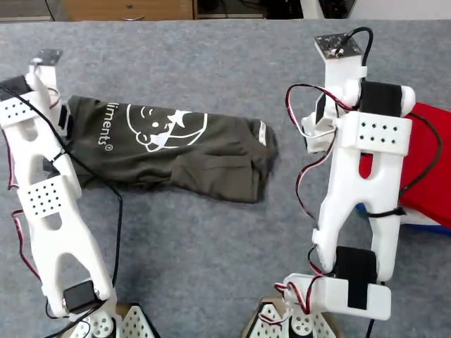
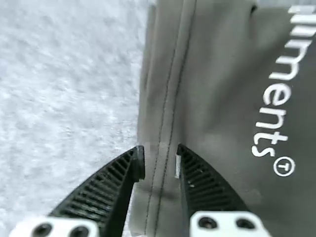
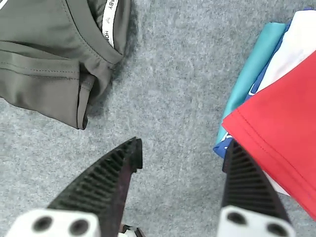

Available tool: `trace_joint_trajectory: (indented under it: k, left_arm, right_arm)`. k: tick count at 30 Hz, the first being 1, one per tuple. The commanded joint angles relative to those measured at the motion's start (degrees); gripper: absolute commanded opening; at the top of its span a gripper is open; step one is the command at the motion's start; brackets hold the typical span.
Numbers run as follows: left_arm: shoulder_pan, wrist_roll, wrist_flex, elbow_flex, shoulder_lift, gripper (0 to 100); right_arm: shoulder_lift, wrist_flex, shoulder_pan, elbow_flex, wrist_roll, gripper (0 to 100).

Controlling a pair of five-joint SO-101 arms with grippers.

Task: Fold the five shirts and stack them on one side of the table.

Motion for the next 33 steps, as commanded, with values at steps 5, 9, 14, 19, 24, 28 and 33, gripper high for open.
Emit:
trace_joint_trajectory:
  k: [5, 9, 14, 19, 24, 28, 33]
  left_arm:
    - [-0.3, 0.1, 1.2, -4.8, 0.0, 19]
    - [0.1, 0.1, 1.1, -4.6, 0.1, 19]
    - [-0.4, 0.0, -5.2, 1.7, 1.7, 18]
    - [-0.3, -0.2, -5.6, 5.5, 2.9, 18]
    - [2.3, -2.5, -1.2, 5.8, 3.0, 6]
    - [3.9, -4.5, 0.9, 5.3, 2.5, 2]
    - [4.7, -2.6, 1.1, 2.4, -0.4, 2]
  right_arm:
    - [-2.2, 1.1, 0.9, 0.1, 0.6, 27.4]
    - [-2.2, 1.1, 1.0, 0.1, 0.6, 27.4]
    - [-2.2, 1.1, 1.0, 0.1, 0.7, 27.4]
    - [-2.2, 1.1, 1.0, 0.1, 0.7, 27.4]
    - [-2.2, 1.1, 1.0, 0.1, 0.7, 27.4]
    - [-2.3, 1.1, 1.1, 0.0, 0.7, 27.4]
    - [-2.3, 1.1, 4.4, -0.5, 0.7, 27.4]
